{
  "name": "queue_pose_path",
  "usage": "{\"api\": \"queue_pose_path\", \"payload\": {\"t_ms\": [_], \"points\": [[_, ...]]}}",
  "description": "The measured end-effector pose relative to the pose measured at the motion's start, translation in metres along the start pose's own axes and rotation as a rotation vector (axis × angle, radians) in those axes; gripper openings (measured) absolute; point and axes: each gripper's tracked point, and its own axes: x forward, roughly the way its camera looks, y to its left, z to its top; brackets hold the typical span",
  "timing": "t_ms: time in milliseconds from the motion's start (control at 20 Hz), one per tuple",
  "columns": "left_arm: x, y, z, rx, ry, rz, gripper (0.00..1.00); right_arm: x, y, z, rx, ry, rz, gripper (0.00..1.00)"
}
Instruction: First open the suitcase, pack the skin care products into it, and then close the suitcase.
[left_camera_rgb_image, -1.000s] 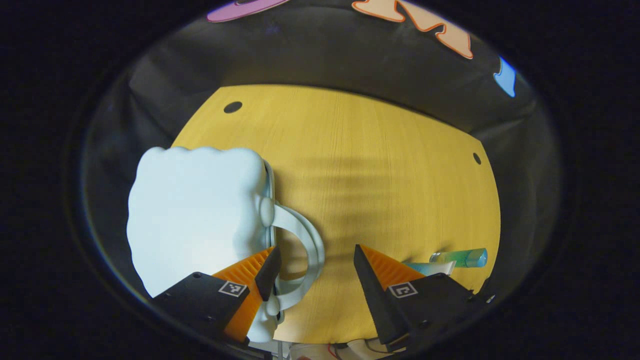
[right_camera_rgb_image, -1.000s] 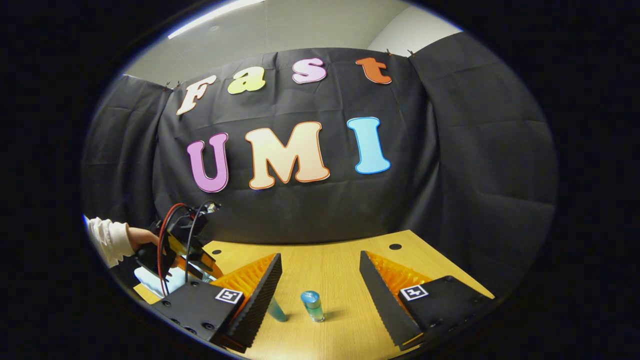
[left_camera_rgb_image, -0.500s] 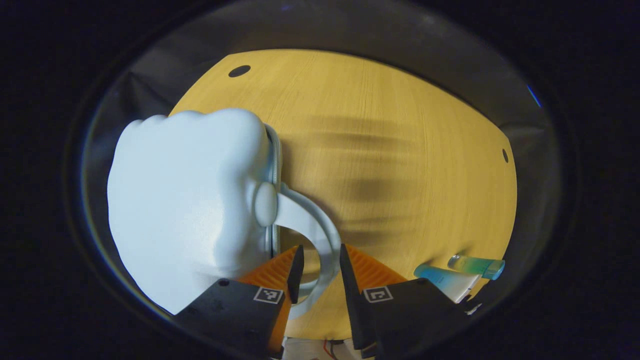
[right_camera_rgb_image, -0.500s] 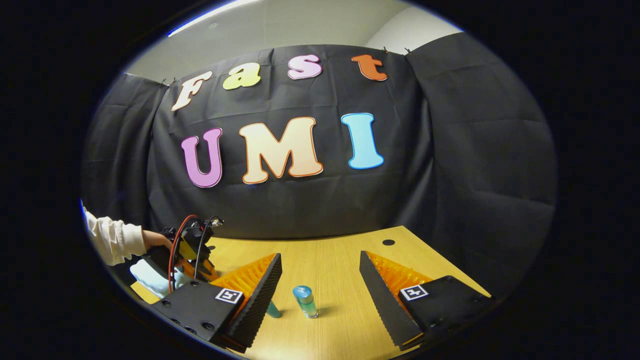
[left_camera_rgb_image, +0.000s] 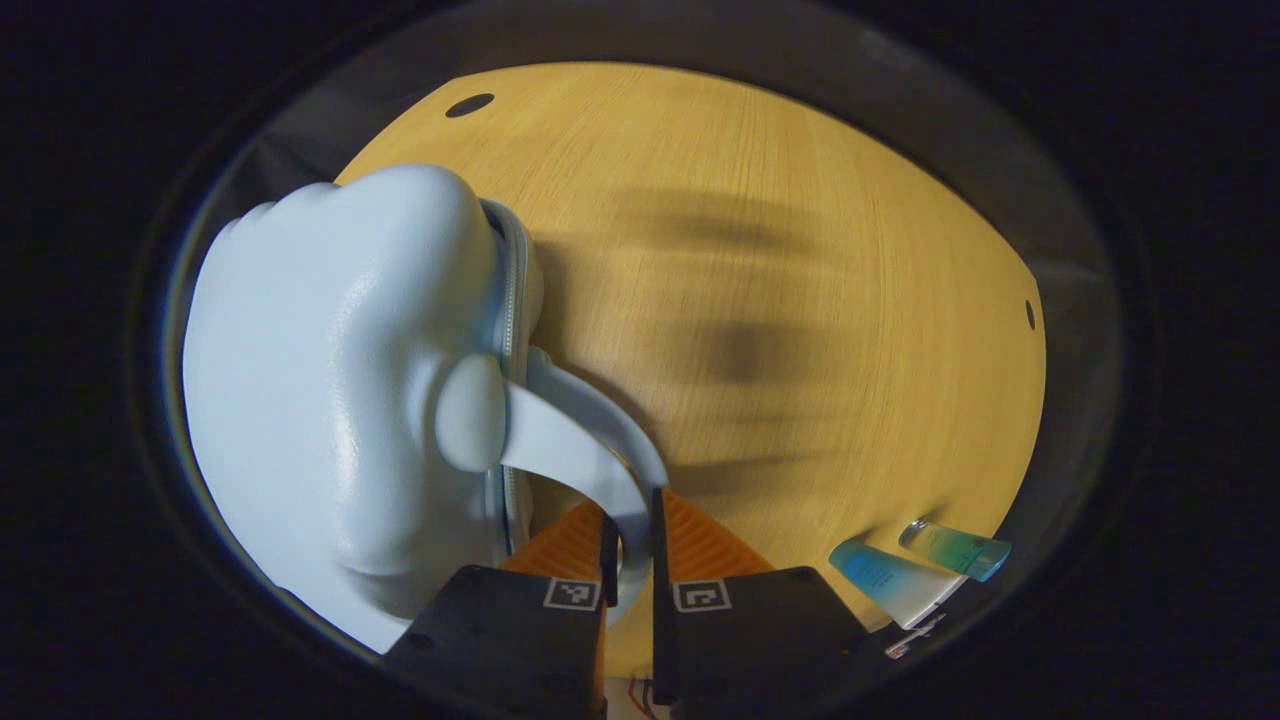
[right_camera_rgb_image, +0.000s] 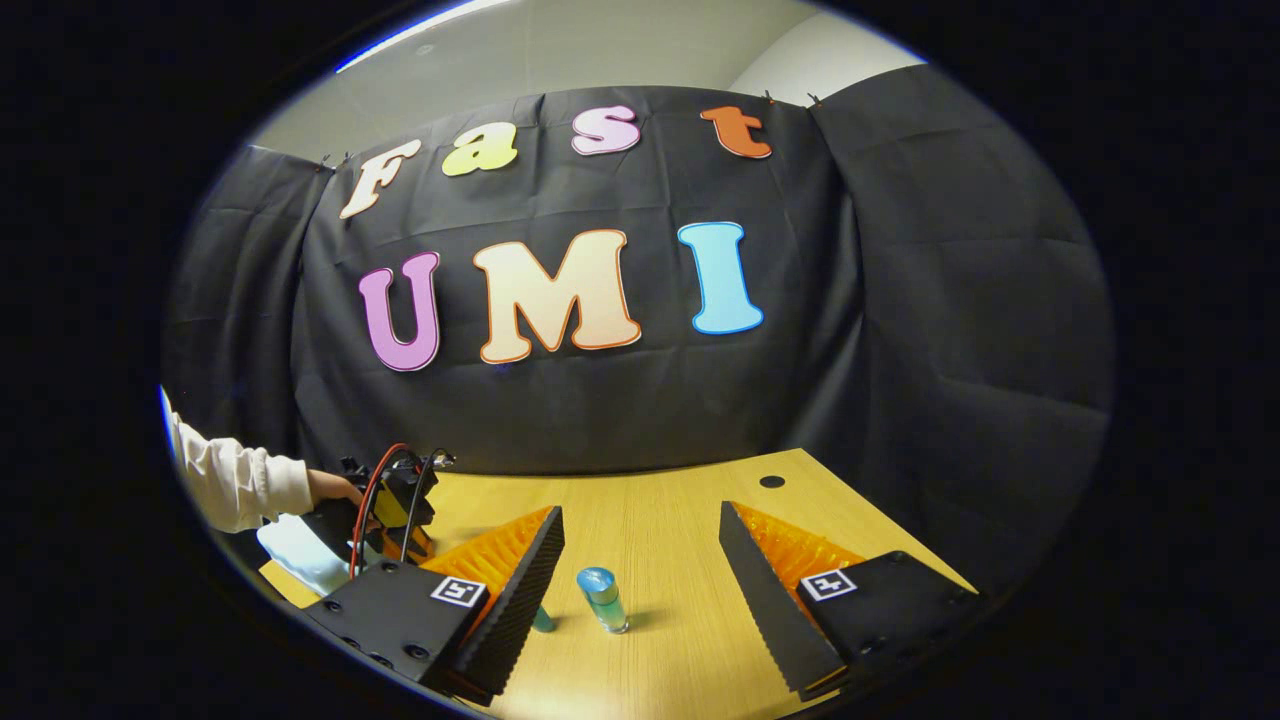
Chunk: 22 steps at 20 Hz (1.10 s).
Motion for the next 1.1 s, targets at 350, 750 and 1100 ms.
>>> {"api": "queue_pose_path", "payload": {"t_ms": [350,750,1100], "points": [[-0.016,-0.006,0.002,0.030,-0.035,-0.073,0.00,0.001,-0.003,0.000,0.007,0.005,0.009,0.98],[-0.089,-0.005,0.012,-0.021,-0.130,-0.261,0.00,0.000,0.015,0.004,-0.025,-0.007,0.063,0.98],[-0.192,0.063,0.028,-0.107,-0.251,-0.334,0.00,-0.004,0.026,0.002,-0.035,-0.014,0.091,0.98]]}}
